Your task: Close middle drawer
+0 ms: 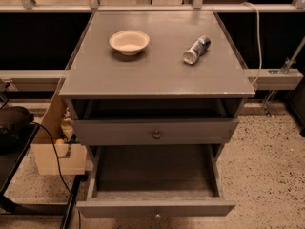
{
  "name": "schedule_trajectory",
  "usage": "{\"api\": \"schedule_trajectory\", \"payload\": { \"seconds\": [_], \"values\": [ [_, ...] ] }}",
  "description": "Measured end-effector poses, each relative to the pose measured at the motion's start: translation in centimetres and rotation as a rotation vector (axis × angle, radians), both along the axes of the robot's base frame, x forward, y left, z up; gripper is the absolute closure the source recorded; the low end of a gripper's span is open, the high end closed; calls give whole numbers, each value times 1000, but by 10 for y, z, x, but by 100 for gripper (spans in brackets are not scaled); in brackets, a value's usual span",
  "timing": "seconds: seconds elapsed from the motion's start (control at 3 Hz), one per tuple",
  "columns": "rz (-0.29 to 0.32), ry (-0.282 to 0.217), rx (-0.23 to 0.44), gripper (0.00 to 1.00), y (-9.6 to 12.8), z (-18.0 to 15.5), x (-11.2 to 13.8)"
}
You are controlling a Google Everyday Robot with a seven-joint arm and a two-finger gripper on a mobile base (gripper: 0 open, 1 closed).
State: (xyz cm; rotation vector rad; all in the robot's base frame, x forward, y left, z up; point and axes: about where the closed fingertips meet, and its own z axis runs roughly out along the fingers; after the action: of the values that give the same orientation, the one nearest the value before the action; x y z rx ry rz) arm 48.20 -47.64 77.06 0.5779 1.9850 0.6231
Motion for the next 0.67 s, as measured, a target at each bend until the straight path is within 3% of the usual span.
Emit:
{"api": "schedule_trajectory", "payload": {
  "seconds": [0.33,0.67],
  "values": [
    [-28,57,69,100,11,-23,-16],
    [-92,68,219,100,27,-51,-34]
  ]
}}
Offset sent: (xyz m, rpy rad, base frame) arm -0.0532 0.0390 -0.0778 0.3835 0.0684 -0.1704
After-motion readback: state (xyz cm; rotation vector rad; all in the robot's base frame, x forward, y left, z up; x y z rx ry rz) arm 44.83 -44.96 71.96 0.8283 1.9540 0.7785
